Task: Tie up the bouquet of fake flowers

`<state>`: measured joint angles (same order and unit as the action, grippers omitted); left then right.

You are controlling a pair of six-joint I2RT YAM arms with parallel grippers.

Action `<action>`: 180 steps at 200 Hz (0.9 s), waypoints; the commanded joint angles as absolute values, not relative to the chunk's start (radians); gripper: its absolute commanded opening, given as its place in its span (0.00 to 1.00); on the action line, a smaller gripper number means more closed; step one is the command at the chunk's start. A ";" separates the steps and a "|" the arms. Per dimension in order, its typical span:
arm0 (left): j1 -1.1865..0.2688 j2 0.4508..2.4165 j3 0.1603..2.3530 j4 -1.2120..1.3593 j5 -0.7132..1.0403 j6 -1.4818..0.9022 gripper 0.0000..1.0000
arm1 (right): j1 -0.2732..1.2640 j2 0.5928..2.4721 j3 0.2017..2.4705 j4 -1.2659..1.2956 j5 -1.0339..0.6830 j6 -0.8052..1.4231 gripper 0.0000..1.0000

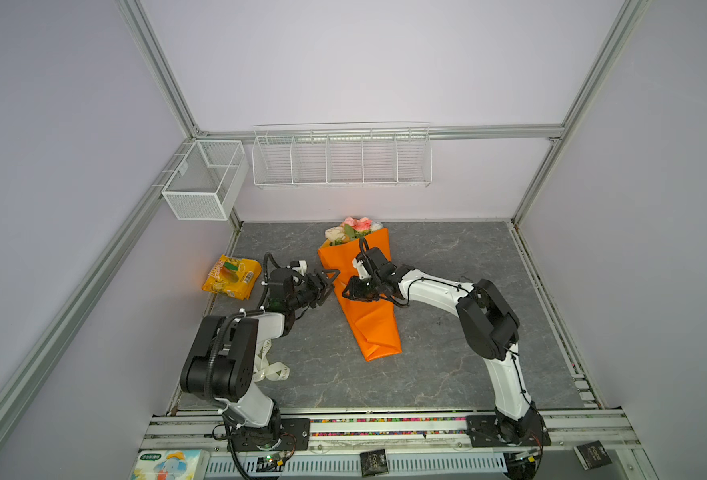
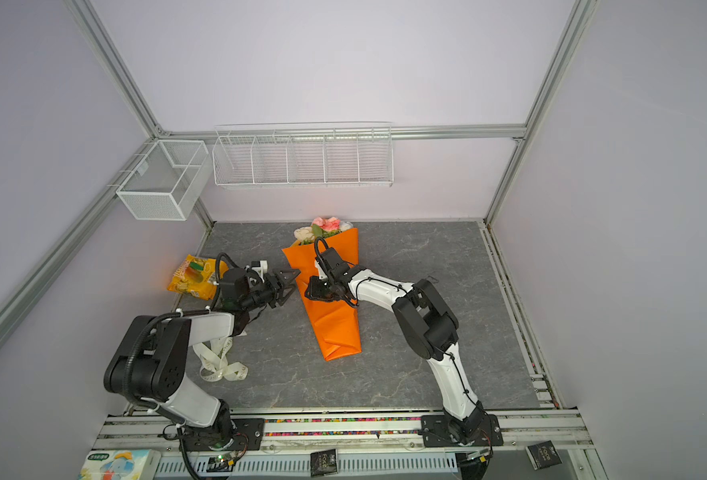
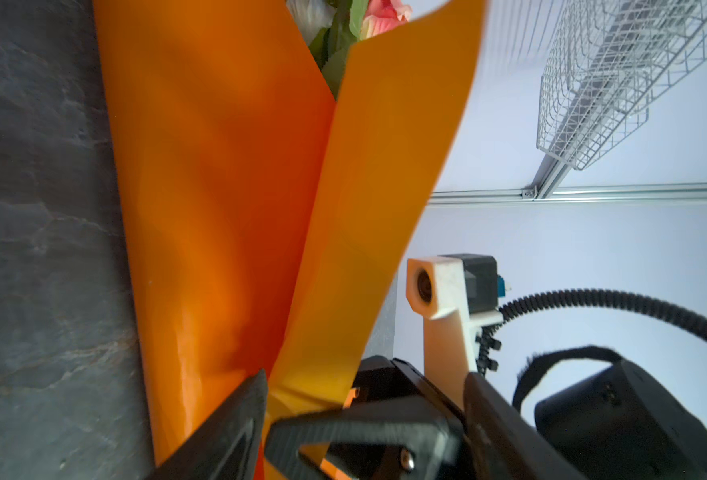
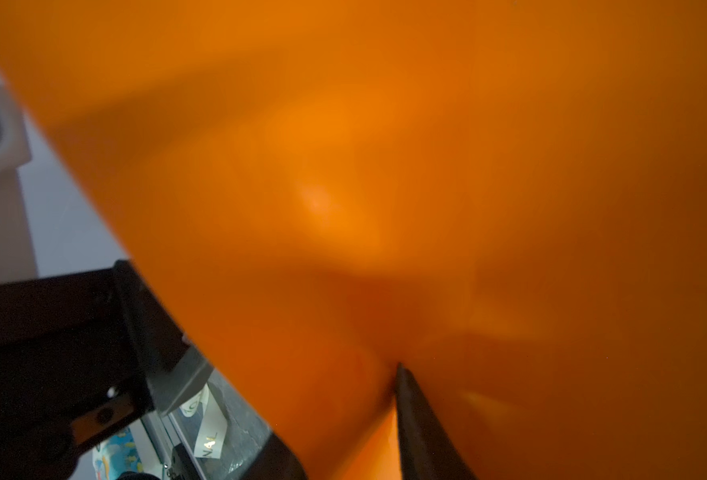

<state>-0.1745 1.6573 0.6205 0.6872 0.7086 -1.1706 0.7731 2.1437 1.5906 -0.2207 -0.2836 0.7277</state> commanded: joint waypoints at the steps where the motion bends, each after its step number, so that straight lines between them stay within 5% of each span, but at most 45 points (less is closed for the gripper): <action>1: -0.169 1.732 0.650 0.827 0.728 -1.248 0.79 | 0.776 2.155 1.571 -0.167 -0.309 0.735 0.42; 28: -0.170 1.823 0.667 0.887 0.728 -1.281 0.77 | 0.773 2.159 1.566 -0.155 -0.323 0.740 0.44; 66: -0.166 1.887 0.688 0.898 0.732 -1.284 0.52 | 0.772 2.156 1.562 -0.148 -0.336 0.741 0.45; 110: -0.165 1.881 0.713 0.786 0.716 -1.217 0.35 | 0.773 2.137 1.559 -0.154 -0.369 0.740 0.49; 180: -0.158 1.864 0.817 0.447 0.705 -0.980 0.04 | 0.731 1.847 1.343 -0.060 -0.454 0.738 0.62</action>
<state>-0.1669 1.8797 0.7712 0.5659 0.7052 -1.0817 0.7612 2.0048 1.4368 -0.1398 -0.3988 0.7292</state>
